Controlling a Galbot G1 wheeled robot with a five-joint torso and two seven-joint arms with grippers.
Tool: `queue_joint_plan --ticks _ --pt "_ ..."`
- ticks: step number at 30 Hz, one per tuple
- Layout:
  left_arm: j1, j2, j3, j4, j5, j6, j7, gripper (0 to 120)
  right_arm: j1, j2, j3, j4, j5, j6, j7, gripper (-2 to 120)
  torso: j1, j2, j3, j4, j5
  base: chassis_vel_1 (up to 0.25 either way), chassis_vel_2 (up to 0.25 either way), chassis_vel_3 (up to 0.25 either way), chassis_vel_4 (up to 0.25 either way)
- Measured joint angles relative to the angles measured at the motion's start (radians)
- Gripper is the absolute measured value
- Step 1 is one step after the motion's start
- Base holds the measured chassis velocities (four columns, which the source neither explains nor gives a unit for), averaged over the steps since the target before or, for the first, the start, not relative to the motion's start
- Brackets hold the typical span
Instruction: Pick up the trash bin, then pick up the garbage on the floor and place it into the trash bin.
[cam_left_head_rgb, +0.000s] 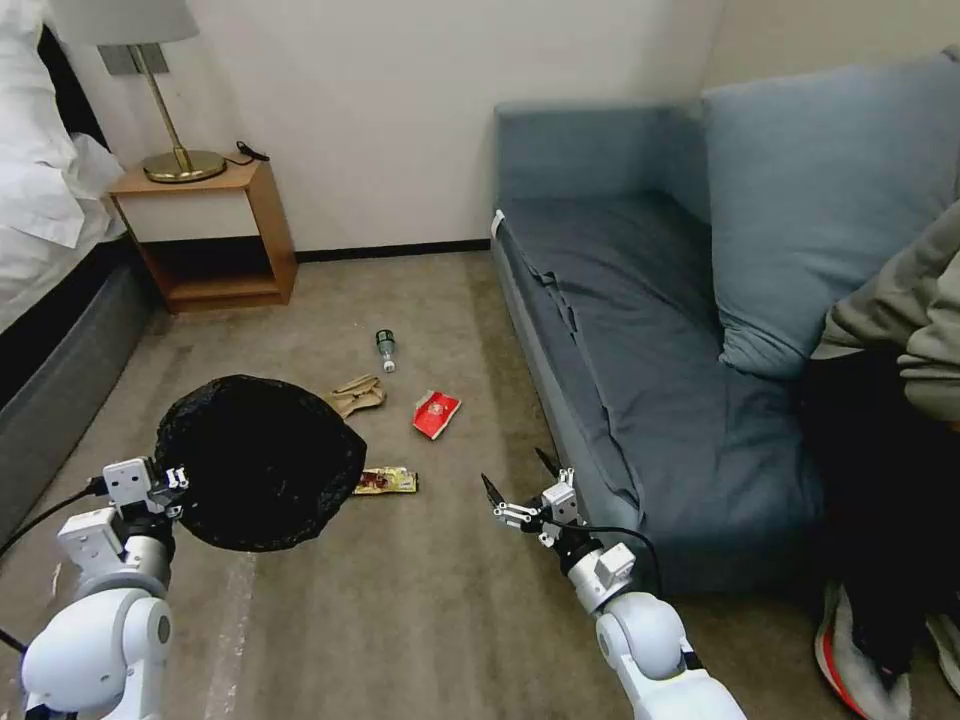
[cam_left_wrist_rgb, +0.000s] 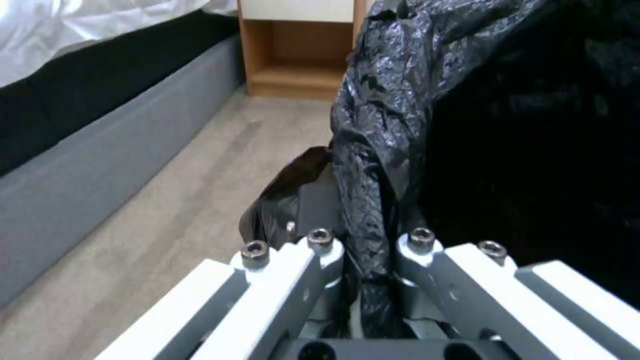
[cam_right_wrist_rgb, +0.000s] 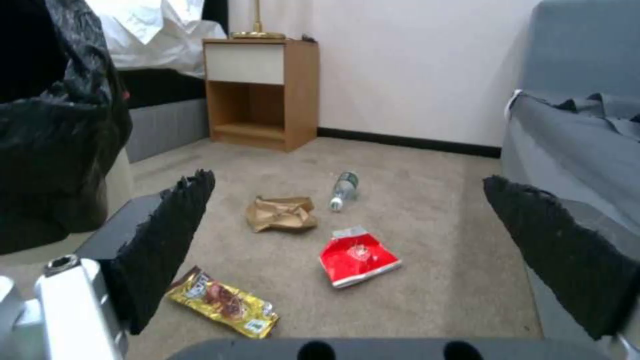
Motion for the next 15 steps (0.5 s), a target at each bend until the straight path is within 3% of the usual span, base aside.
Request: queue_joint_plan --ticks 15 --pt "0.001 -0.004 0.006 0.000 -0.006 0.000 0.002 4 -0.003 0.000 0.004 0.000 0.002 0.003 0.001 100 0.000 0.000 0.000 -0.0001 0.0000 -0.047 0.066 0.069 -0.051"
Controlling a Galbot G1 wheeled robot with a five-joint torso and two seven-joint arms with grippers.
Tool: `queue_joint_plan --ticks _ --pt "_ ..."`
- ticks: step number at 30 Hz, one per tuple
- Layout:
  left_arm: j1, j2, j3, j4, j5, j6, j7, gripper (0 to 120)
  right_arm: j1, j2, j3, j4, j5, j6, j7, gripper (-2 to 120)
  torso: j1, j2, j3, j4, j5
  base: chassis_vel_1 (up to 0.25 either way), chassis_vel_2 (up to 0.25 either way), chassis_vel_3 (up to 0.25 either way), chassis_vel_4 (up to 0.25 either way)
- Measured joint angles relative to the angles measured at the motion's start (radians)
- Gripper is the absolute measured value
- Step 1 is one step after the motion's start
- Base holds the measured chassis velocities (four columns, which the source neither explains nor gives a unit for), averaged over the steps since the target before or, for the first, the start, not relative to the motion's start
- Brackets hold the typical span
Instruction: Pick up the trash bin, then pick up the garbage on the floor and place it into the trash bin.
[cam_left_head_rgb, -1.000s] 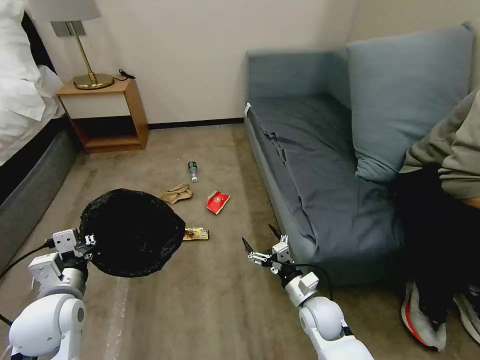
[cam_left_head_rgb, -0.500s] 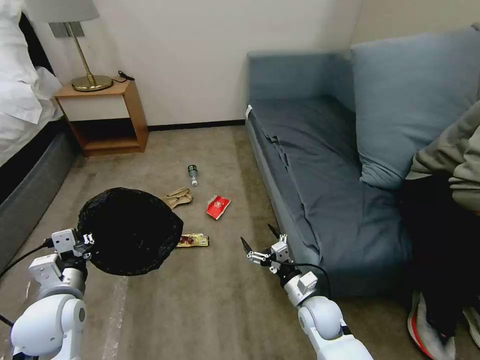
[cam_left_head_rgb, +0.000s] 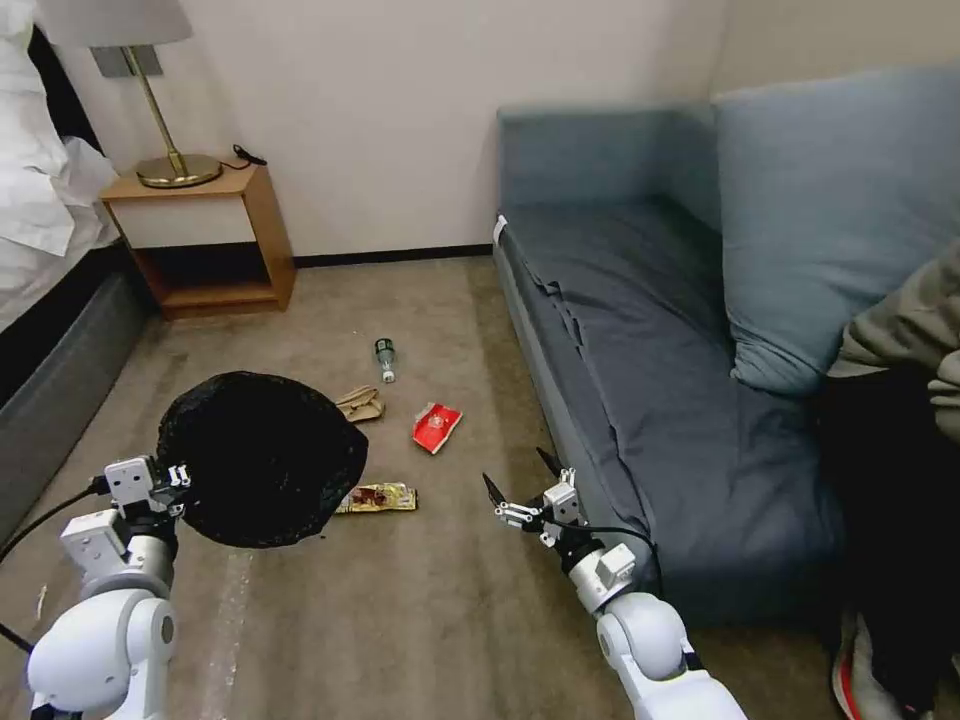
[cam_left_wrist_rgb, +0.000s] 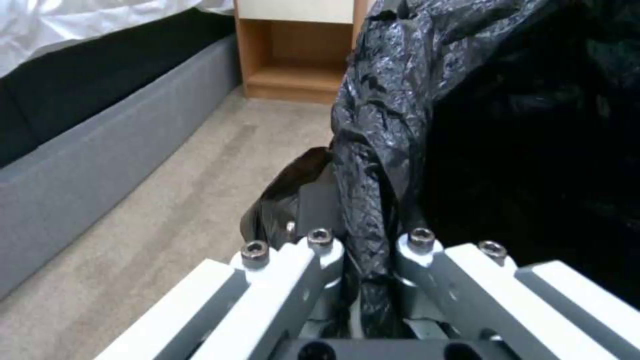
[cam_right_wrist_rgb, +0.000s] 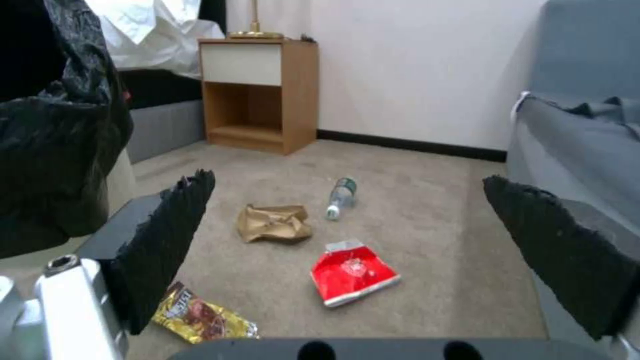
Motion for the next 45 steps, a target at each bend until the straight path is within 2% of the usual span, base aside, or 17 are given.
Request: queue_joint_plan --ticks 5,7,12,45 --pt "-0.001 0.000 0.002 0.004 -0.001 -0.019 0.004 4 0.000 0.000 0.000 -0.002 0.000 0.001 0.000 100 0.000 0.000 0.000 0.0000 0.0000 -0.016 0.097 0.096 -0.009" --pt "-0.004 -0.001 0.003 0.010 0.001 -0.048 0.011 4 0.000 0.001 0.001 -0.004 0.000 0.001 0.000 100 0.000 0.000 0.000 0.0002 0.0000 -0.003 0.096 0.097 0.002" --pt "-0.008 -0.001 0.005 0.012 0.002 -0.062 0.019 4 0.000 0.001 0.001 -0.006 0.001 0.002 0.000 100 0.000 0.000 0.000 0.0002 0.0000 -0.023 0.083 0.079 -0.025" --pt "-0.005 -0.005 0.006 0.009 -0.004 -0.068 0.017 4 0.013 0.007 -0.022 0.011 -0.001 -0.006 0.013 100 0.000 0.000 0.000 0.0000 0.0000 -0.053 0.055 0.052 -0.059"
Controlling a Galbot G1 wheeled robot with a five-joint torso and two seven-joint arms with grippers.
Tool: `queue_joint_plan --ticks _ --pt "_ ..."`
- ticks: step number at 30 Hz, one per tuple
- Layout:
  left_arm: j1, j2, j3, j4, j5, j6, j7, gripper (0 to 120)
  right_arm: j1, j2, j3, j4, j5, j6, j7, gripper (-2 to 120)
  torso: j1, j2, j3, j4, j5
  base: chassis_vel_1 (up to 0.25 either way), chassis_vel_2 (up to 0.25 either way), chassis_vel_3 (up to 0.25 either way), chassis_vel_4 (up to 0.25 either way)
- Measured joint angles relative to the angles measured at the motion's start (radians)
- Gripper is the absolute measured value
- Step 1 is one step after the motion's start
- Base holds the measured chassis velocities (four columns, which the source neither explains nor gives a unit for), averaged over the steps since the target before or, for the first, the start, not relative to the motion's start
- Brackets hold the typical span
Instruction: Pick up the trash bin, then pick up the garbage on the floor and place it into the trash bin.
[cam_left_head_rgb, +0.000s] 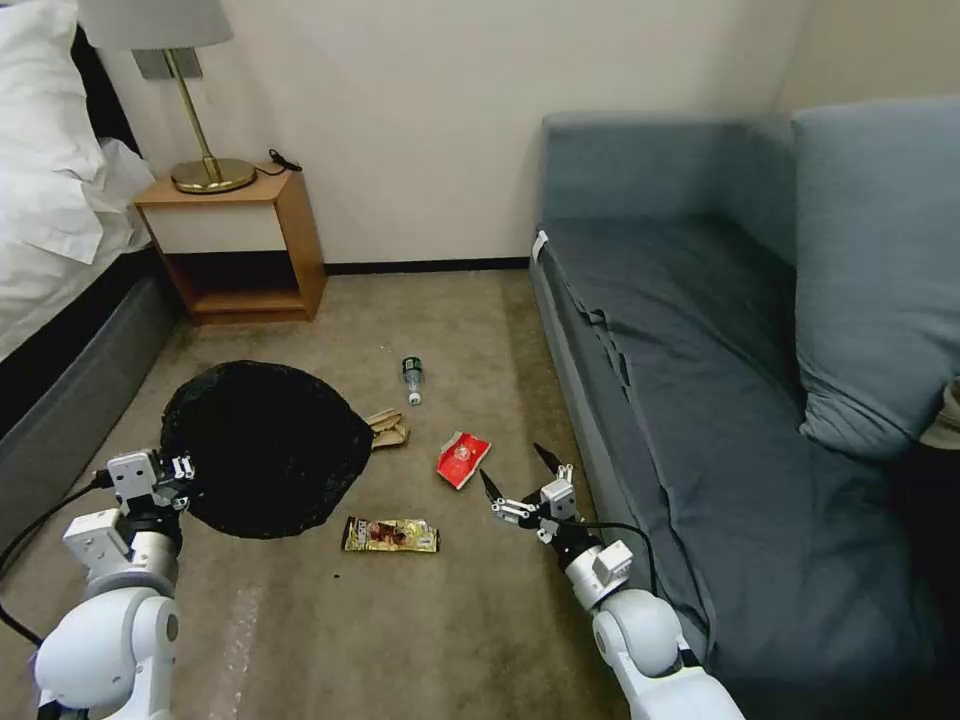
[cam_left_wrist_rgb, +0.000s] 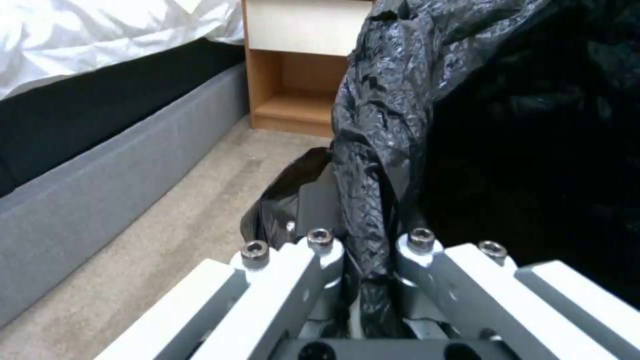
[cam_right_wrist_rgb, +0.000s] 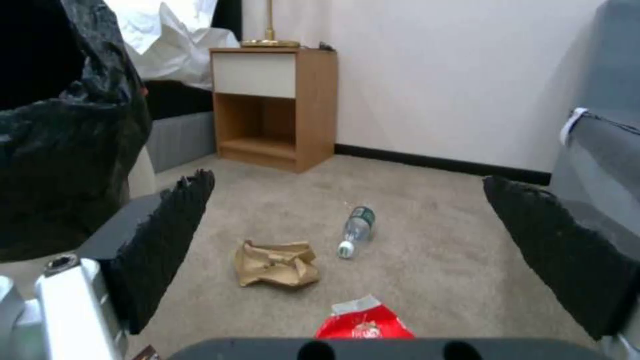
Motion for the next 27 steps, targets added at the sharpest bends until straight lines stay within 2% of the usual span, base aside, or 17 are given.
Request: queue_joint_plan --ticks 27 --pt "0.007 -0.009 -0.010 -0.002 -0.004 0.010 -0.025 4 0.045 0.001 -0.100 -0.027 -0.036 -0.016 0.008 100 0.000 0.000 0.000 0.0000 0.0000 -0.052 0.056 0.057 -0.052"
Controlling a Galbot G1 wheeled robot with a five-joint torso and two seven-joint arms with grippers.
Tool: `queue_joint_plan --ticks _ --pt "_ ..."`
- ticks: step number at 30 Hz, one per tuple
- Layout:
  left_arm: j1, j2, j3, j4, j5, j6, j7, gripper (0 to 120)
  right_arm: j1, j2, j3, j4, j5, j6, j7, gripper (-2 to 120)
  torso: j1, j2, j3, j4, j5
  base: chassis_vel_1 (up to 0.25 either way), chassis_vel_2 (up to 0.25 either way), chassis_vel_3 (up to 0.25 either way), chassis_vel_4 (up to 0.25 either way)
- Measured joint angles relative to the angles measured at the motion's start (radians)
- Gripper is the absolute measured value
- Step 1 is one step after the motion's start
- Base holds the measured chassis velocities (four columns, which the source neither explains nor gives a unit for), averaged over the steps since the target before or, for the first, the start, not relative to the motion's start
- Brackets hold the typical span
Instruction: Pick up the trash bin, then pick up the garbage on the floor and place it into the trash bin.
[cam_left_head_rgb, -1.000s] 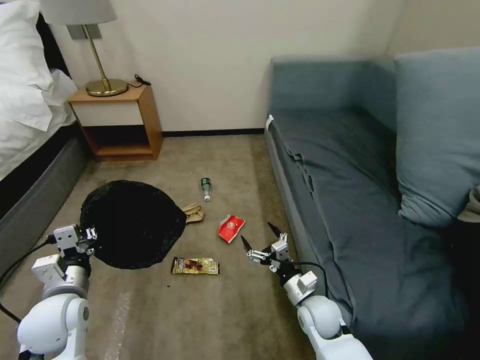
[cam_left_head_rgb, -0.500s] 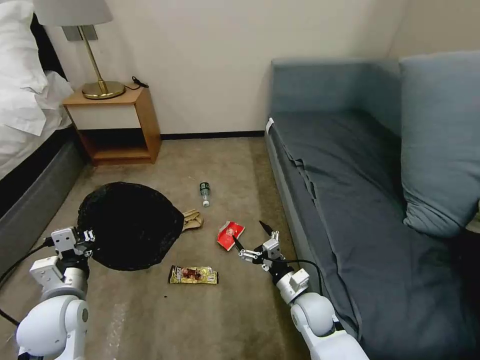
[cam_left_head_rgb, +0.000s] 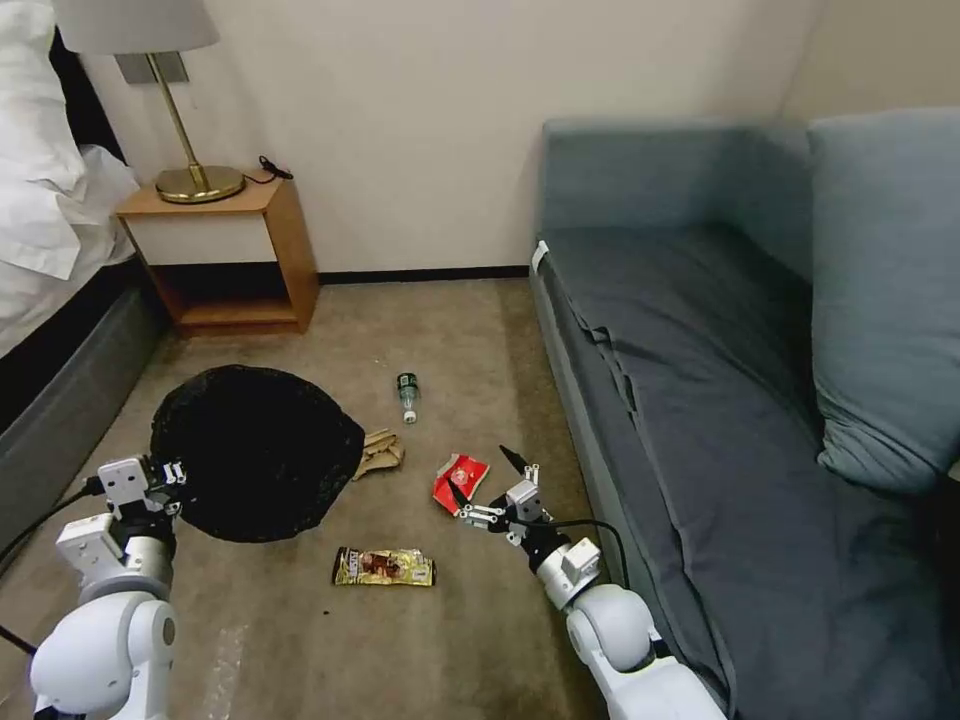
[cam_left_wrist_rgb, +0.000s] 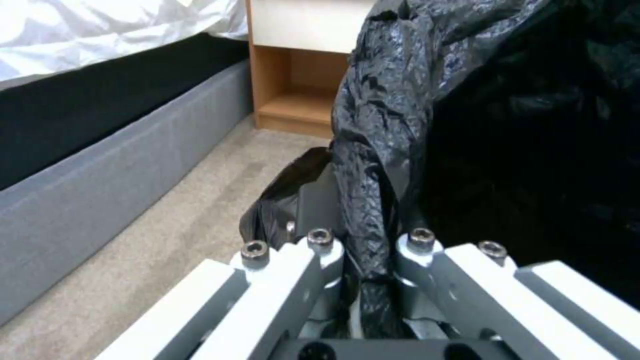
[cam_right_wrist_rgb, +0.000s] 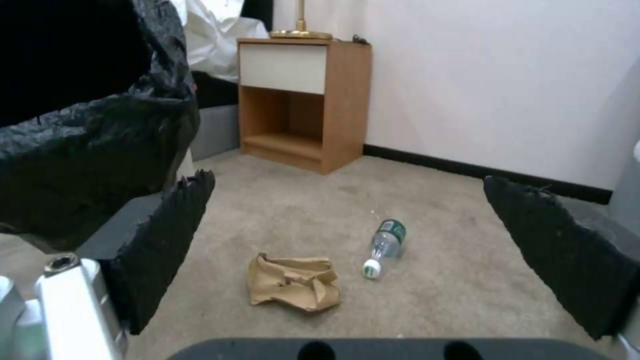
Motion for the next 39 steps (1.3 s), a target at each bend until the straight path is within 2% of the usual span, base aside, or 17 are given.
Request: queue_joint_plan --ticks 19,39 --pt "-0.003 -0.017 0.001 0.005 0.008 0.002 -0.001 4 0.030 -0.004 -0.117 -0.107 -0.063 0.024 0.000 100 0.000 0.000 0.000 0.0000 0.0000 -0.062 0.049 0.053 -0.056" --pt "-0.008 -0.024 0.005 0.009 0.015 0.001 -0.002 4 0.036 0.006 -0.154 -0.153 -0.097 0.044 0.002 100 0.000 0.000 0.000 0.0000 0.0001 -0.046 0.053 0.052 -0.045"
